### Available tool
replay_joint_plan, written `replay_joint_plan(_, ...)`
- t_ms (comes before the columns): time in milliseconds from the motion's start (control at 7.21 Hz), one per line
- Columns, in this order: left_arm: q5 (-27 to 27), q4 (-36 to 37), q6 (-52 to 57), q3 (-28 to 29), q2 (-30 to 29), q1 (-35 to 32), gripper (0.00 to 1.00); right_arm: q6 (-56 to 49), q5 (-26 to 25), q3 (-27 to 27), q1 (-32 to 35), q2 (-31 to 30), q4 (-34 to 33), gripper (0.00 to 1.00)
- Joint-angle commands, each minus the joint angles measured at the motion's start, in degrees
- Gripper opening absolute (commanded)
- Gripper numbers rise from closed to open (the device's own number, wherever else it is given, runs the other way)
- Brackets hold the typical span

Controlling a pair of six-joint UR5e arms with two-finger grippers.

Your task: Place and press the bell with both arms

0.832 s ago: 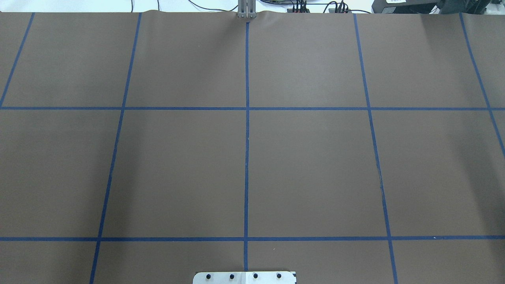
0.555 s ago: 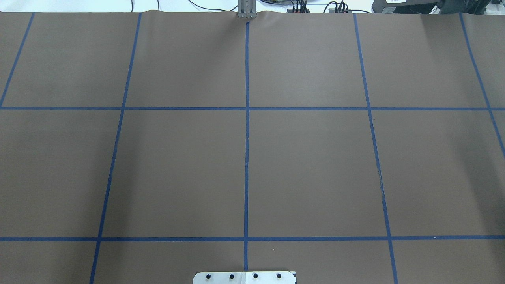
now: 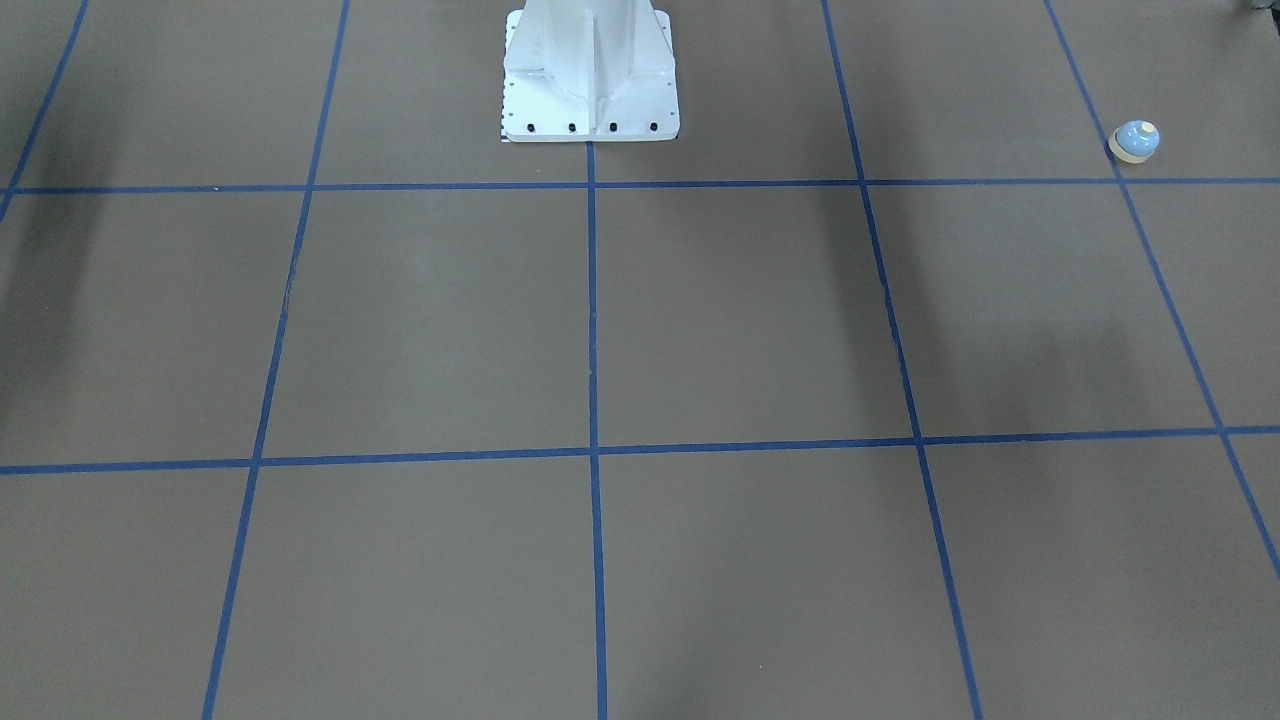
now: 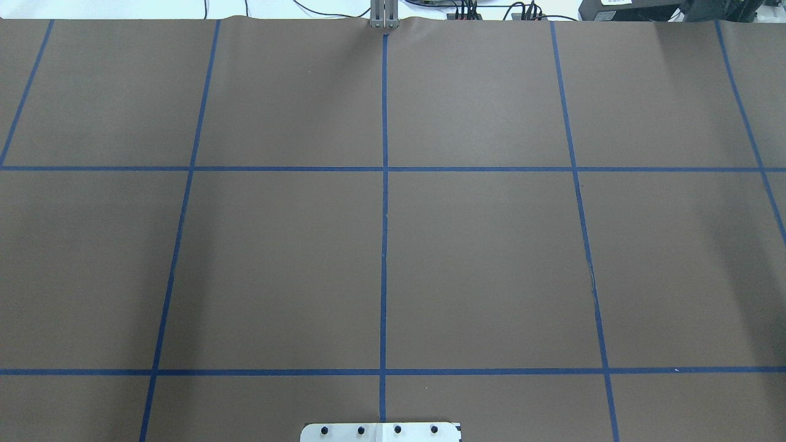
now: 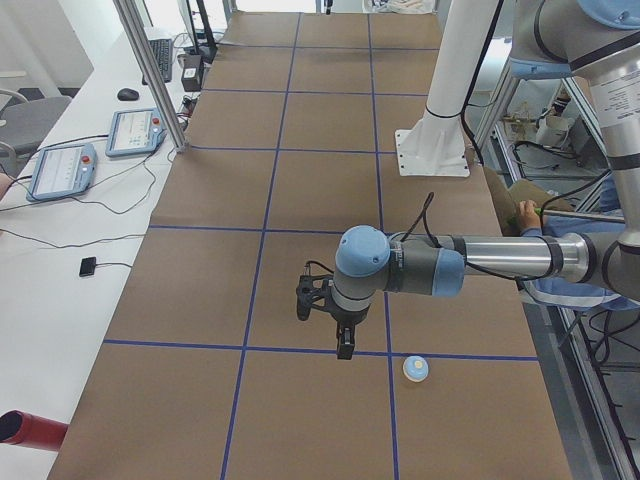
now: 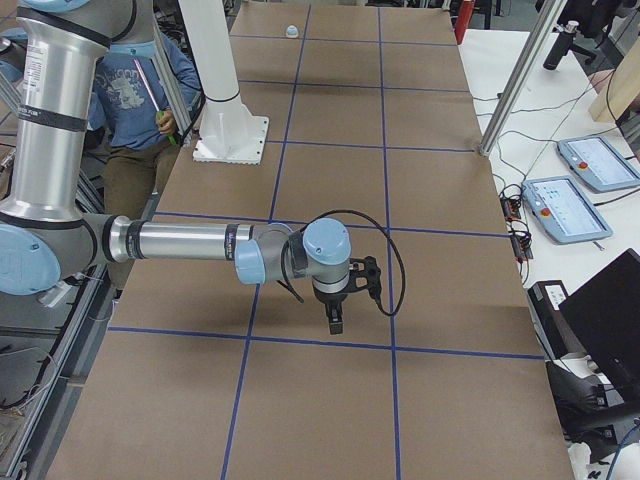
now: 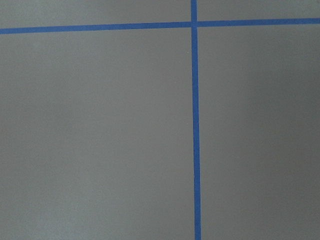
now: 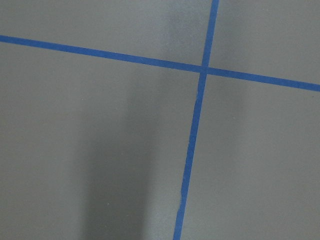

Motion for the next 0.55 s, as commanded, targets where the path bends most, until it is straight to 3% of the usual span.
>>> replay_joint_plan(0, -1.2, -0.6, -0.1, -0.1, 0.3, 0.0, 1.0, 0.0, 0.2, 0.0, 0.0, 0.0, -0.1, 1.0)
replay_joint_plan(416, -6.3, -0.2, -0.3, -0.1, 0.9, 0.0, 1.0, 0.1, 0.2, 0.1, 0.0, 0.2, -0.1, 1.0)
